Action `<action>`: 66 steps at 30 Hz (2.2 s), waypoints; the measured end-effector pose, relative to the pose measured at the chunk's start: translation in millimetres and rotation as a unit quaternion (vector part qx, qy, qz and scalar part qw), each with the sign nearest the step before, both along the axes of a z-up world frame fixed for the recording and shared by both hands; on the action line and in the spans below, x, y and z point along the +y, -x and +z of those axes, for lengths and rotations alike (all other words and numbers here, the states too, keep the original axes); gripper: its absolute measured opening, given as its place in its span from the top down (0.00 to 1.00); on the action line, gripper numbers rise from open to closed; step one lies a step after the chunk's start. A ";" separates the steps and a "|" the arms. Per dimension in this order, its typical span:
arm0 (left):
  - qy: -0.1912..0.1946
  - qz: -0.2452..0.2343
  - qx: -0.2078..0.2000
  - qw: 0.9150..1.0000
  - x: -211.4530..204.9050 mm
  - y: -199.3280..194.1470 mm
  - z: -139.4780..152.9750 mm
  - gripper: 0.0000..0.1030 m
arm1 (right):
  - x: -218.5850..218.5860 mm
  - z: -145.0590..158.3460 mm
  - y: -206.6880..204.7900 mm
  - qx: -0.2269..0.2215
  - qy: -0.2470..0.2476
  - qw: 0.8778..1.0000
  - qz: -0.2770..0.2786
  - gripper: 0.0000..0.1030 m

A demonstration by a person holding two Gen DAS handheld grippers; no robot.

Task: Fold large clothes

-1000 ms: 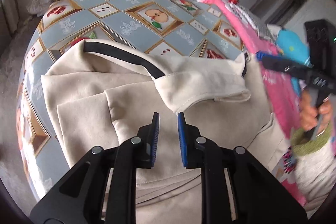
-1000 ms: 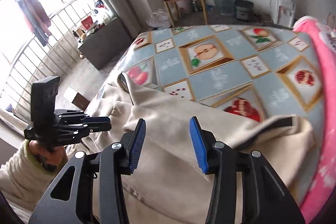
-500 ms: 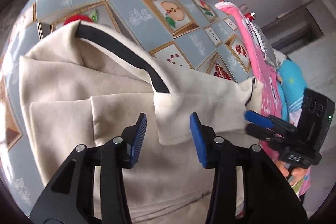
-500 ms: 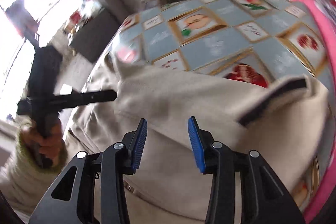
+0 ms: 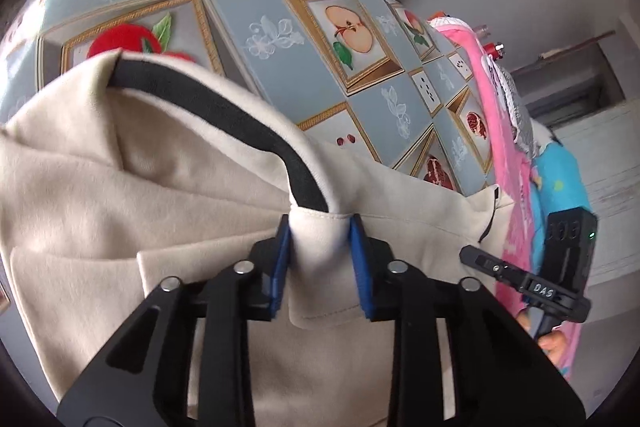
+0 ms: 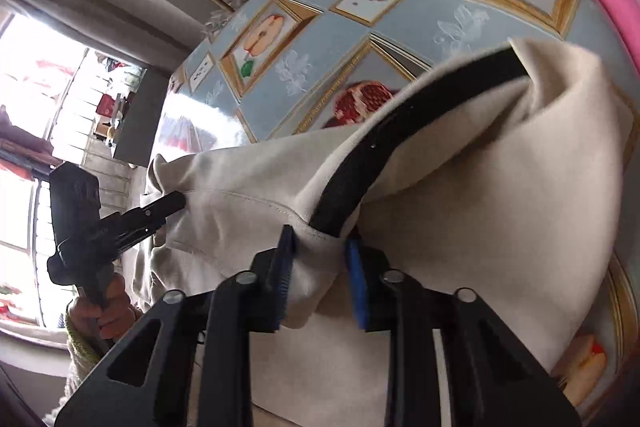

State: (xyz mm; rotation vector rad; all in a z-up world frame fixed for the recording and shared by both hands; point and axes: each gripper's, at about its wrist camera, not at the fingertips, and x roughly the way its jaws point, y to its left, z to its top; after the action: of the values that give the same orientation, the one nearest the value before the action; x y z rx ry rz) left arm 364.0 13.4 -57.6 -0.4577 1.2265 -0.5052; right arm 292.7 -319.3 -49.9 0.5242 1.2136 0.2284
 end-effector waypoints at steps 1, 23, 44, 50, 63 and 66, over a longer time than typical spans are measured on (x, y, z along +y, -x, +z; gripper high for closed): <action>-0.010 -0.004 -0.011 1.000 -2.1 -2.1 2.0 0.80 | 1.0 1.9 -3.3 -0.004 0.013 1.000 0.001 0.82; -0.065 -0.079 -0.038 0.994 -13.4 -15.7 12.0 0.70 | -6.5 31.8 -27.0 -0.059 0.071 0.995 0.042 0.76; -0.026 -0.043 -0.139 0.989 19.0 9.4 47.6 0.70 | 98.7 18.1 -18.6 -0.079 0.126 0.972 0.180 0.85; 0.033 -0.102 -0.124 0.986 -14.9 7.1 46.1 0.71 | 108.4 8.6 -4.3 -0.069 0.142 0.967 0.201 0.90; -0.036 -0.126 -0.113 0.985 -47.6 12.2 9.8 0.71 | 61.0 63.3 3.3 -0.134 0.064 0.983 0.105 0.92; -0.037 -0.119 -0.118 0.985 -45.7 16.1 10.7 0.71 | 75.6 45.0 -14.3 -0.123 0.117 0.980 0.101 0.92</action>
State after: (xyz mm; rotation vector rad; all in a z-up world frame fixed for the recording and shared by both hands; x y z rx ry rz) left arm 348.0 -32.3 -46.9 -0.1801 1.0711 -0.6948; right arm 307.0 -243.7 -4.9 0.1604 1.0343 0.3096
